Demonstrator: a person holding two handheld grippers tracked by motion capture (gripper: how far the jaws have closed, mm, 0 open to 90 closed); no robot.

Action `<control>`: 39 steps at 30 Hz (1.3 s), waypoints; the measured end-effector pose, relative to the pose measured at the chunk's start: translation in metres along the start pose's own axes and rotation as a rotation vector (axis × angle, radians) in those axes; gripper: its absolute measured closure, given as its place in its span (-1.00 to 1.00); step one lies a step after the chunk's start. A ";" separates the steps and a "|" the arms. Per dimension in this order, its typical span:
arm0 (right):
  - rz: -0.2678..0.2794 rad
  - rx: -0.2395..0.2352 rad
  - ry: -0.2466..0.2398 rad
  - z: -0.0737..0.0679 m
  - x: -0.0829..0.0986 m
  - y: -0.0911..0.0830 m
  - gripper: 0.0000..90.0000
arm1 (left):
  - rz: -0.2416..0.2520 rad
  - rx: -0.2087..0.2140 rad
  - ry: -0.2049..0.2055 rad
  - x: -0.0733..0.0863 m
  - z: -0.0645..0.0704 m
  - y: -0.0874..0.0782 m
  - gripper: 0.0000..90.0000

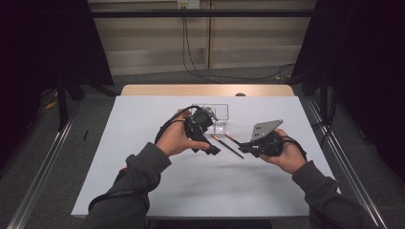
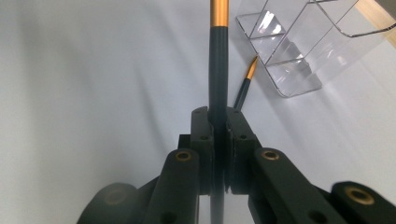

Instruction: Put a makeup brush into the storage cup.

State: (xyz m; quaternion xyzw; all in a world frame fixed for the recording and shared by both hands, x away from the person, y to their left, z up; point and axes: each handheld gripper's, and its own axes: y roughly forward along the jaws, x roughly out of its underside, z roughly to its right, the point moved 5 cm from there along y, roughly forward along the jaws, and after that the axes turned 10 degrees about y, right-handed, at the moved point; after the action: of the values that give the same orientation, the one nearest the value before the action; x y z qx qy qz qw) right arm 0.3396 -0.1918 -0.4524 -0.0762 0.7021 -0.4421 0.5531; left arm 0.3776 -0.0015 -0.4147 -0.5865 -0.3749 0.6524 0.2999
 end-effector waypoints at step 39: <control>0.044 -0.006 0.029 0.001 -0.002 -0.004 0.88 | 0.475 -0.065 -0.109 0.041 -0.012 -0.017 -0.90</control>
State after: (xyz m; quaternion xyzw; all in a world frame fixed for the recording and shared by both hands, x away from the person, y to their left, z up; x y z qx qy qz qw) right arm 0.3390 -0.1938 -0.4483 -0.0559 0.7130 -0.4285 0.5522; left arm 0.3835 0.0435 -0.4225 -0.6315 -0.2629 0.7228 0.0984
